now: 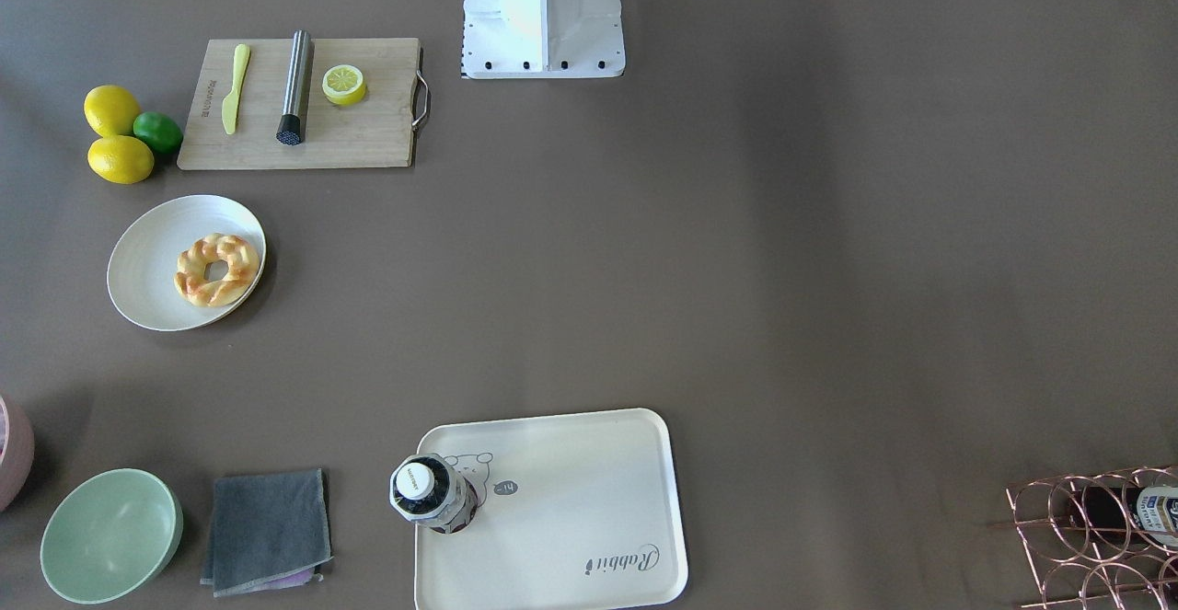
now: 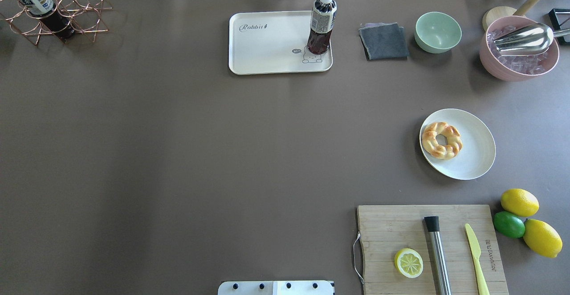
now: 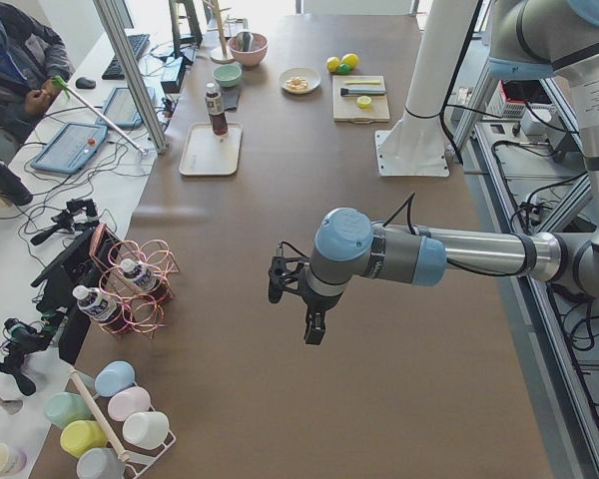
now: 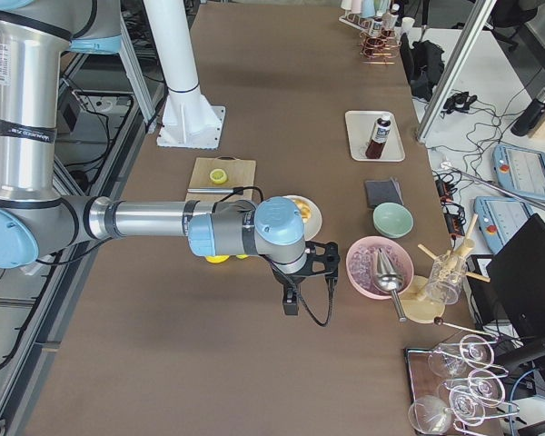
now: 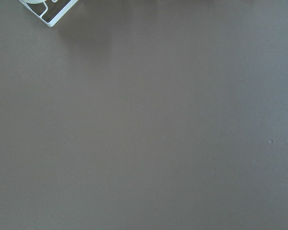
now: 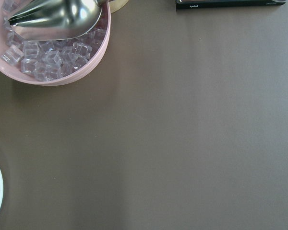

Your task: Place donut on tray

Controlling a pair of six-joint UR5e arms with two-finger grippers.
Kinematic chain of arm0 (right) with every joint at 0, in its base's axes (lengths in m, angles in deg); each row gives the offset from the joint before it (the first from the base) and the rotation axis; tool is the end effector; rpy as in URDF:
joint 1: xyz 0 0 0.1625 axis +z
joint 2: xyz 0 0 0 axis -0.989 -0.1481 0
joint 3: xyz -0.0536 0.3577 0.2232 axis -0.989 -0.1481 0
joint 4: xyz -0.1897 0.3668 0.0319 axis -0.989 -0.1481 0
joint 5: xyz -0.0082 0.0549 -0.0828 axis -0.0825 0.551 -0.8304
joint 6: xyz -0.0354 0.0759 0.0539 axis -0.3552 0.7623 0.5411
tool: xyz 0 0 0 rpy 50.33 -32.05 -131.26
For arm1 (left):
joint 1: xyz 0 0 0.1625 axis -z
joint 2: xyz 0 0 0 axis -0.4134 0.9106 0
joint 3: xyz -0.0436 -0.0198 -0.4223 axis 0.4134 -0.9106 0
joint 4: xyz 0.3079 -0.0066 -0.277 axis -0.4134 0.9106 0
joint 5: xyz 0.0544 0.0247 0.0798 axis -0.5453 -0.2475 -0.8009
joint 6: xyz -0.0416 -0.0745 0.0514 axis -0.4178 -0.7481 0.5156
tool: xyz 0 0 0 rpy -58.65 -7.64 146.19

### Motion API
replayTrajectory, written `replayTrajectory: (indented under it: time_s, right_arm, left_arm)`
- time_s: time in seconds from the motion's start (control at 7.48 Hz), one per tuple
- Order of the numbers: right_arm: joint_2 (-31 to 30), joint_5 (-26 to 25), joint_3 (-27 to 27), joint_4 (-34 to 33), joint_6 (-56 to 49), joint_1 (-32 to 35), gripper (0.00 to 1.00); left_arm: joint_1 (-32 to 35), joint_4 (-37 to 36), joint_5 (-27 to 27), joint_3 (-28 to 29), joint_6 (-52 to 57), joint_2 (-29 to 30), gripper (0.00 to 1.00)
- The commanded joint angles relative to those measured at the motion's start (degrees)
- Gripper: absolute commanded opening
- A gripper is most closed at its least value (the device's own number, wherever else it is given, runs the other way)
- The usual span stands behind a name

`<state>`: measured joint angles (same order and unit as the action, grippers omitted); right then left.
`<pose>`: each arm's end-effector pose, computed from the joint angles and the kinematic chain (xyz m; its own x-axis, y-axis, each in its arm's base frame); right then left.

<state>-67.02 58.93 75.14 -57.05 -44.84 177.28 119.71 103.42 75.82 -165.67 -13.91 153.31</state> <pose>0.1063 -0.4263 0.6162 0.7037 0.0408 0.7094 -0.1419 0.9863 0.0840 -0.0949 -0.3467 0.5878 0.7077 0.0133 -0.7063 0.1161 0.9840 0.1349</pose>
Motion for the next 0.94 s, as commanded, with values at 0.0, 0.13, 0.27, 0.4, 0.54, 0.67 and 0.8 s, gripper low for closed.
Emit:
replayTrajectory:
  time_s: [0.0,0.13,0.27,0.4,0.54,0.67,0.8]
  right_arm:
    - [0.08,0.99,-0.11,0.02,0.76,-3.31,1.0]
    - [1.13,2.05,0.24,0.71,5.55,-7.6,1.0]
    - [1.14,1.71,-0.54,6.2,11.95,-11.29,1.0]
    - [1.14,1.1,-1.33,11.04,18.37,-15.6,1.0]
    - [1.05,0.92,-1.69,13.27,21.82,-18.34,1.0]
    - [1.14,0.92,-2.38,14.42,22.82,-20.19,1.0]
    - [1.23,0.48,-3.09,16.35,23.09,-22.91,1.0]
  left_arm:
    - [-0.19,0.09,0.09,-0.22,0.0,0.0,0.98]
    - [-0.28,0.26,0.18,-0.48,0.0,0.0,0.98]
    - [-0.28,0.35,1.49,-0.4,0.0,0.0,0.98]
    - [-0.28,0.35,1.85,-0.4,0.0,0.09,0.98]
    - [-0.54,0.35,1.85,-0.4,0.0,0.26,0.98]
    - [-0.72,0.35,1.85,-0.48,0.0,0.26,0.98]
    - [-0.8,0.44,2.02,-0.4,0.0,0.35,0.98]
